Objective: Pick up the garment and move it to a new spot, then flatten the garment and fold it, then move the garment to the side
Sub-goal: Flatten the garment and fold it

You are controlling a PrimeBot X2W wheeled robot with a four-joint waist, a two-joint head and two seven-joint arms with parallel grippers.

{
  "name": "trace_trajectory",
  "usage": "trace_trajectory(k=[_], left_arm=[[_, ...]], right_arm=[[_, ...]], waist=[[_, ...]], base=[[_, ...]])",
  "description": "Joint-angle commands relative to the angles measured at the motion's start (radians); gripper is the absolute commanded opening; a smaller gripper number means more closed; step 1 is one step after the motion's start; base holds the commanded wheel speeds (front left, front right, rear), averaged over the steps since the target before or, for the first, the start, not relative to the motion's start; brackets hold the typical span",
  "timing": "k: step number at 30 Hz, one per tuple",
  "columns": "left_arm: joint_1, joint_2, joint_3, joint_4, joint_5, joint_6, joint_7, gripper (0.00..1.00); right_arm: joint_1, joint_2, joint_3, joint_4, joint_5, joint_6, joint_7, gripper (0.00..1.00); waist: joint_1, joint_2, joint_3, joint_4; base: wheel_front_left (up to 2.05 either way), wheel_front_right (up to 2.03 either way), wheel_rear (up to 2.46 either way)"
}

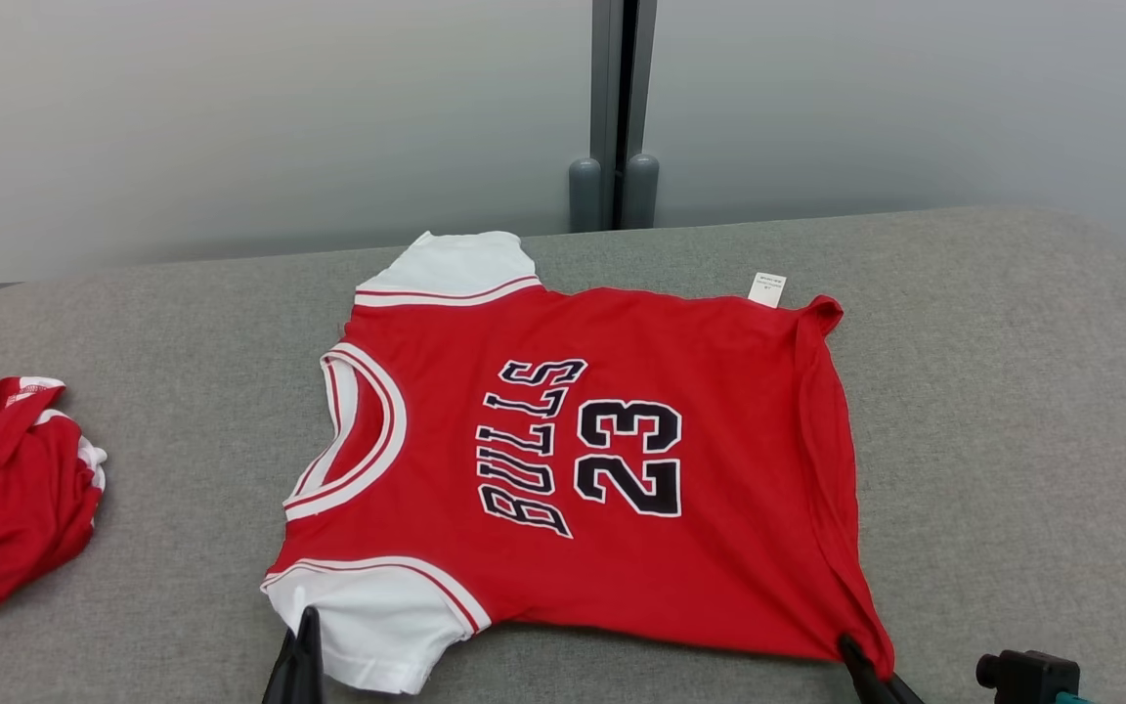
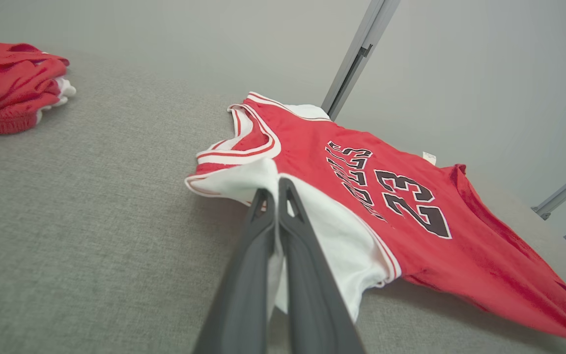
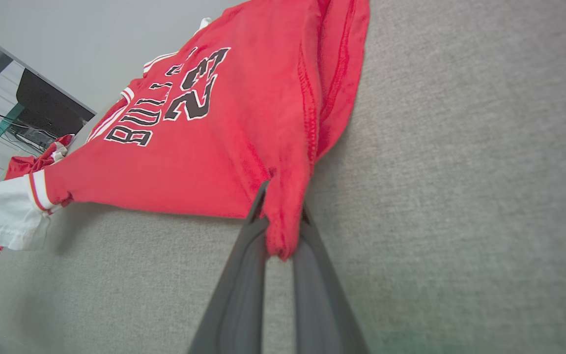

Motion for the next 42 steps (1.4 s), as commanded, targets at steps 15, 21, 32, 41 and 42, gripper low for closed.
trace_trajectory(k=[15,21,32,41,42], left_arm=[[-0.18,0.071,-0.029,0.043,-0.023,-0.013,0.017,0.0],[-0.287,0.11,-0.054,0.107,-0.037,-0.017,0.031,0.0],[-0.504,0.157,-0.115,0.285,-0.061,-0.018,0.027,0.0],[-0.641,0.179,-0.146,0.432,-0.078,-0.016,0.011,0.04],[-0.654,0.18,-0.145,0.444,-0.072,-0.016,0.007,0.45]], right_arm=[[-0.063,-0.034,0.034,-0.109,0.068,0.0,0.058,0.0],[-0.108,-0.035,0.037,-0.113,0.093,0.0,0.09,0.0],[-0.246,-0.019,0.034,-0.067,0.129,0.0,0.138,0.0],[-0.353,-0.012,0.057,-0.016,0.091,0.0,0.09,1.0],[-0.362,-0.019,0.063,-0.009,0.074,0.0,0.077,1.0]], waist=[[0.0,0.0,0.03,-0.025],[0.0,0.0,0.061,-0.033],[0.0,0.0,0.145,-0.061],[0.0,0.0,0.194,-0.07],[0.0,0.0,0.195,-0.069]], base=[[0.0,0.0,0.0],[0.0,0.0,0.0],[0.0,0.0,0.0],[0.0,0.0,0.0],[0.0,0.0,0.0]])
